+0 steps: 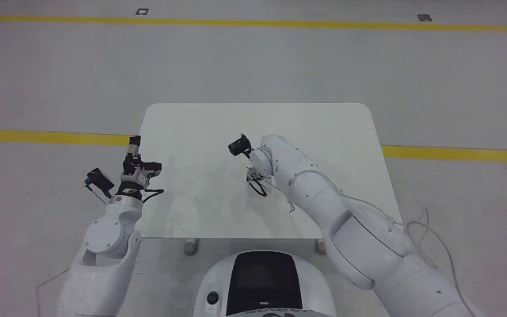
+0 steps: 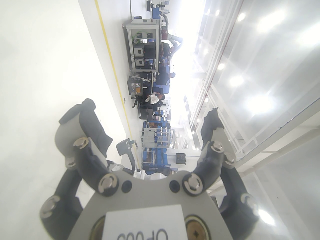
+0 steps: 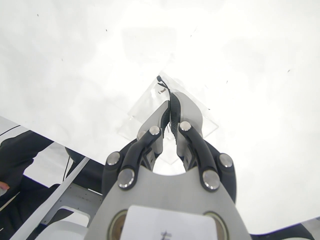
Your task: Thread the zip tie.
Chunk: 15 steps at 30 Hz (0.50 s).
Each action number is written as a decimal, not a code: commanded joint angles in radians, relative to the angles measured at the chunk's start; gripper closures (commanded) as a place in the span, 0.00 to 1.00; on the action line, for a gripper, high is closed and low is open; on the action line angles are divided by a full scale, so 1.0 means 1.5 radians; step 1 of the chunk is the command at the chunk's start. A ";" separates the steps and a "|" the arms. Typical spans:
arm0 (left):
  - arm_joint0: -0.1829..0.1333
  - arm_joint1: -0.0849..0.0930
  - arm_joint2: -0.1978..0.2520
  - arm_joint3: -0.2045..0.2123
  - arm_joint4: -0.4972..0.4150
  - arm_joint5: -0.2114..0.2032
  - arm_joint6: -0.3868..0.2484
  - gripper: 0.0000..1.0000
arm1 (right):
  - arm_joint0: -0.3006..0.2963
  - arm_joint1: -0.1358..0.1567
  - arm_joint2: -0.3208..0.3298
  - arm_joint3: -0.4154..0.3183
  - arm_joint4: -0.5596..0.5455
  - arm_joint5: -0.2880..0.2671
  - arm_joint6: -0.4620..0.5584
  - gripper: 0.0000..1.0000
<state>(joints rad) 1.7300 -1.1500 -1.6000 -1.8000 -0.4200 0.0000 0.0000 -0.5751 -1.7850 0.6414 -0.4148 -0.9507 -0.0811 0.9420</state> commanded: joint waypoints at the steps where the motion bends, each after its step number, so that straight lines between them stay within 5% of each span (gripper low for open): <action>1: 0.000 0.000 0.000 0.000 0.000 0.000 0.000 0.00 | -0.006 0.007 0.005 -0.021 -0.004 0.004 0.006 1.00; 9: 0.000 0.000 0.000 0.000 0.000 0.000 0.000 0.00 | -0.047 0.056 0.064 -0.137 0.000 -0.030 0.049 1.00; 15: 0.000 0.000 0.000 0.000 0.000 0.000 0.000 0.00 | -0.108 0.109 0.149 -0.271 0.019 -0.076 0.110 1.00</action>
<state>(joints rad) 1.7300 -1.1500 -1.6000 -1.8000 -0.4200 0.0000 0.0000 -0.7197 -1.6318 0.8432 -0.7842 -0.9282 -0.1886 1.0926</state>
